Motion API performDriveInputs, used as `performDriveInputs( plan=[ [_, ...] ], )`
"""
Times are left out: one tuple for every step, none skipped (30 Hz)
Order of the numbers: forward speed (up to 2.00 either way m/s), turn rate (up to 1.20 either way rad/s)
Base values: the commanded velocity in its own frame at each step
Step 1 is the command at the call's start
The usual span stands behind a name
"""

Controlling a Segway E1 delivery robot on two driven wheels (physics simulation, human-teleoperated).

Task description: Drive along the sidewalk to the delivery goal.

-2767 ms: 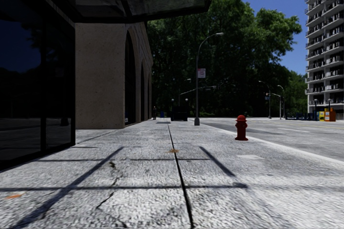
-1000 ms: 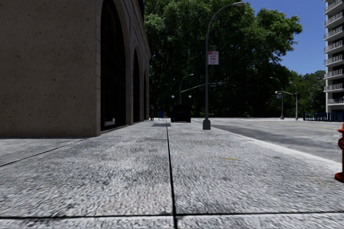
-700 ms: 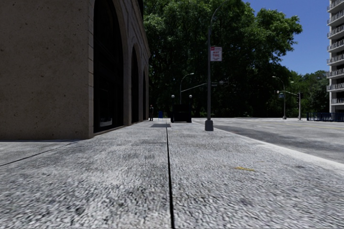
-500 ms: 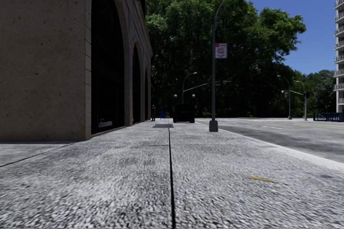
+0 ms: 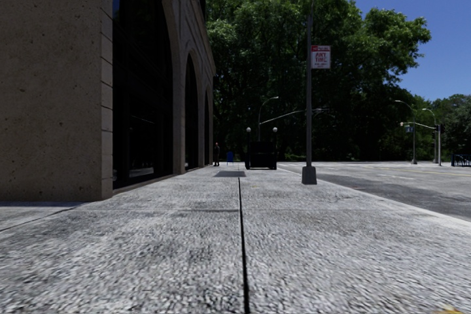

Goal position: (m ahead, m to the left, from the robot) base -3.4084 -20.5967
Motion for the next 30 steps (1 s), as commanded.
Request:
performDriveInputs(
  plan=[
    [2.00,0.00],
    [2.00,0.00],
    [2.00,0.00],
    [2.00,0.00],
    [2.00,0.00],
    [2.00,0.00],
    [2.00,0.00],
    [2.00,0.00],
    [2.00,0.00],
    [2.00,0.00],
    [2.00,0.00],
    [2.00,0.00],
    [2.00,0.00],
    [2.00,0.00],
    [2.00,0.00],
    [2.00,0.00],
    [2.00,0.00],
    [2.00,0.00],
    [2.00,0.00],
    [2.00,0.00],
    [2.00,0.00],
    [2.00,0.00],
    [2.00,0.00],
    [2.00,0.00],
    [2.00,0.00],
    [2.00,0.00],
    [2.00,0.00],
    [2.00,0.00],
    [2.00,0.00],
    [2.00,0.00]
  ],
)
